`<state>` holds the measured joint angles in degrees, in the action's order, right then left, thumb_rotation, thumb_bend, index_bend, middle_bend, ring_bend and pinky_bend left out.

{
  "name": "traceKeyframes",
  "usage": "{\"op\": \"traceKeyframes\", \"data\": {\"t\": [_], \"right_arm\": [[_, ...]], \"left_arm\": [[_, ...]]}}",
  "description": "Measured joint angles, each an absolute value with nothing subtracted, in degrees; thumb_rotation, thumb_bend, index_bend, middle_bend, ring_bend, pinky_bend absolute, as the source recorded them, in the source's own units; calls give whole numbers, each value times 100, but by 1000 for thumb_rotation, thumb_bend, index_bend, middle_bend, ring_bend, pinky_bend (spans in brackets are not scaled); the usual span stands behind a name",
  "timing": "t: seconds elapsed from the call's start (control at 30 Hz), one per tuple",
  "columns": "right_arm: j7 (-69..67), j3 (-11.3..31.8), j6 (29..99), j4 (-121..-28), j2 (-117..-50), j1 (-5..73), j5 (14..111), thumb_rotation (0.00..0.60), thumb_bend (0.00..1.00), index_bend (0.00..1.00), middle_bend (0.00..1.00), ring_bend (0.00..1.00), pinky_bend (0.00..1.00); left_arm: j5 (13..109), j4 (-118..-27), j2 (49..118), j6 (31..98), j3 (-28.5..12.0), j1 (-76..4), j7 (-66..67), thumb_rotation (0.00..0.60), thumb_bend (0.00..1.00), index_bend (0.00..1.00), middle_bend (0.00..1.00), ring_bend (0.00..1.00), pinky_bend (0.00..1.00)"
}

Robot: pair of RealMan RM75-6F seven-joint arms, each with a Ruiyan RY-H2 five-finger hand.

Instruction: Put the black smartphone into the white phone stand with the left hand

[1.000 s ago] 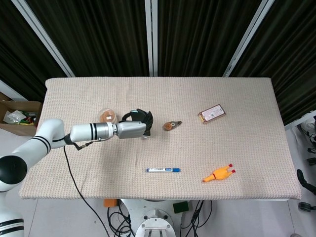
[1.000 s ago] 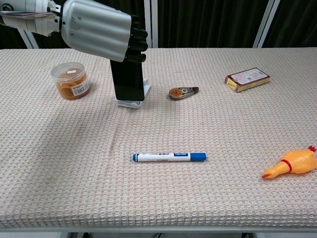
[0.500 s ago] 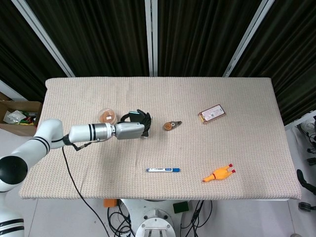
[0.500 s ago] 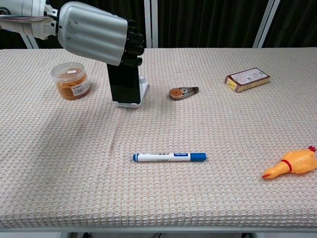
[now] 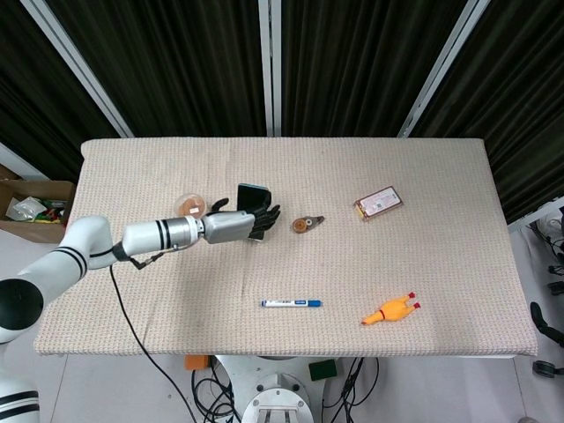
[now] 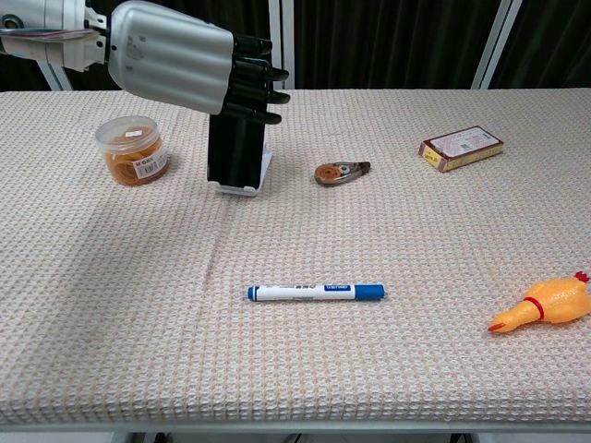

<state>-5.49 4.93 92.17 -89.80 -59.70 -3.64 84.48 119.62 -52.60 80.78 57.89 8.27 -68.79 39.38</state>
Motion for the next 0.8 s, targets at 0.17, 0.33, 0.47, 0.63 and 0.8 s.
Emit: {"op": "traceKeyframes", "data": {"t": [0.17, 0.33, 0.47, 0.63, 0.8], "right_arm": [[-548, 493, 9217, -8985, -5964, -365, 8452, 600, 384, 0, 0, 0, 0], [-541, 497, 9224, -9002, -5954, -361, 8465, 600, 384, 0, 0, 0, 0], [-545, 513, 9241, -9028, -5925, -360, 8465, 600, 384, 0, 0, 0, 0], [-596, 536, 9226, -9019, -5880, -351, 8442, 600, 384, 0, 0, 0, 0], [-634, 530, 9136, -8946, -5879, -308, 8444, 600, 375, 0, 0, 0, 0]], "left_arm": [[11896, -5342, 8019, 5769, 791, -6846, 3987, 600, 316, 0, 0, 0, 161], [11861, -5415, 7955, 5786, 778, -6810, 4012, 600, 294, 0, 0, 0, 160], [11735, -5562, 7830, 5876, 707, -6701, 4058, 600, 243, 0, 0, 0, 160], [11414, -6122, 7500, 6365, 500, -6300, 4201, 600, 120, 0, 0, 0, 161], [10611, -7181, 7126, 7280, 134, -5485, 4295, 412, 94, 4, 0, 0, 179]]}}
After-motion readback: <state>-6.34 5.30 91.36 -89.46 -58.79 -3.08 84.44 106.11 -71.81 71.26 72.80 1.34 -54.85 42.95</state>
